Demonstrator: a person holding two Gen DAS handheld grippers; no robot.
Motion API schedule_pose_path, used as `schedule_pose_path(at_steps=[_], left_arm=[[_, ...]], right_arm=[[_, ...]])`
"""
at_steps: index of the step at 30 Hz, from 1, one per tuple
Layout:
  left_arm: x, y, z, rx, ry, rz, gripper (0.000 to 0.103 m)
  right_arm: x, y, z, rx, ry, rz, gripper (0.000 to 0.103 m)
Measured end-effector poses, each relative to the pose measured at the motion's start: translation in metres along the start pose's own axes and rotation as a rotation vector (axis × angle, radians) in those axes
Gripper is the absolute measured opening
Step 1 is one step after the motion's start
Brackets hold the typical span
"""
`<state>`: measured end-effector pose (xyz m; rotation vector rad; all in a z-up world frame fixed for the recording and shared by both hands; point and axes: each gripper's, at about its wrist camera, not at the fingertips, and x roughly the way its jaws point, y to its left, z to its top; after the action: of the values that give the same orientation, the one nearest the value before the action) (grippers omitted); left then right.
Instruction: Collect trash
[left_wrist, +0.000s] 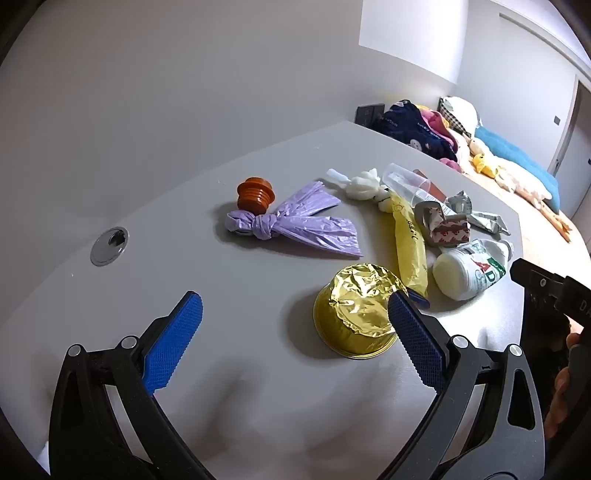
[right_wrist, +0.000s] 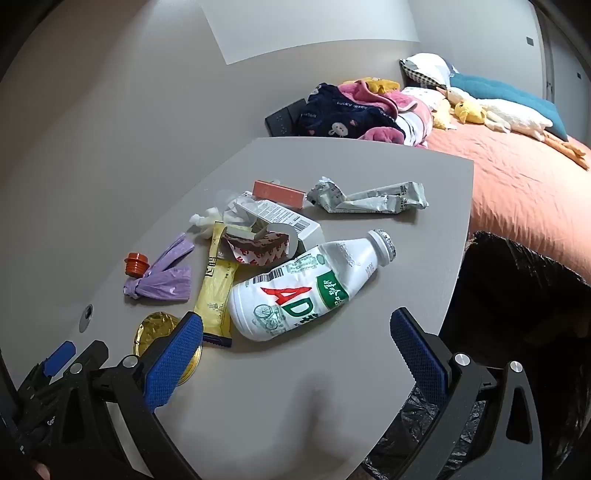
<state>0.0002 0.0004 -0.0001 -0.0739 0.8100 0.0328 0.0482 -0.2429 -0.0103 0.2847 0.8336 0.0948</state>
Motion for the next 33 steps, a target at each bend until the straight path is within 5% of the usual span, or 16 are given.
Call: schedule_pose_path(at_steps=[33], left_arm=[[-0.006,-0.005,0.003,0.035,-0.010,-0.005,0.097]], right_arm=[[-0.003,0.003,0.002,0.005,0.004,-0.001,0.101]])
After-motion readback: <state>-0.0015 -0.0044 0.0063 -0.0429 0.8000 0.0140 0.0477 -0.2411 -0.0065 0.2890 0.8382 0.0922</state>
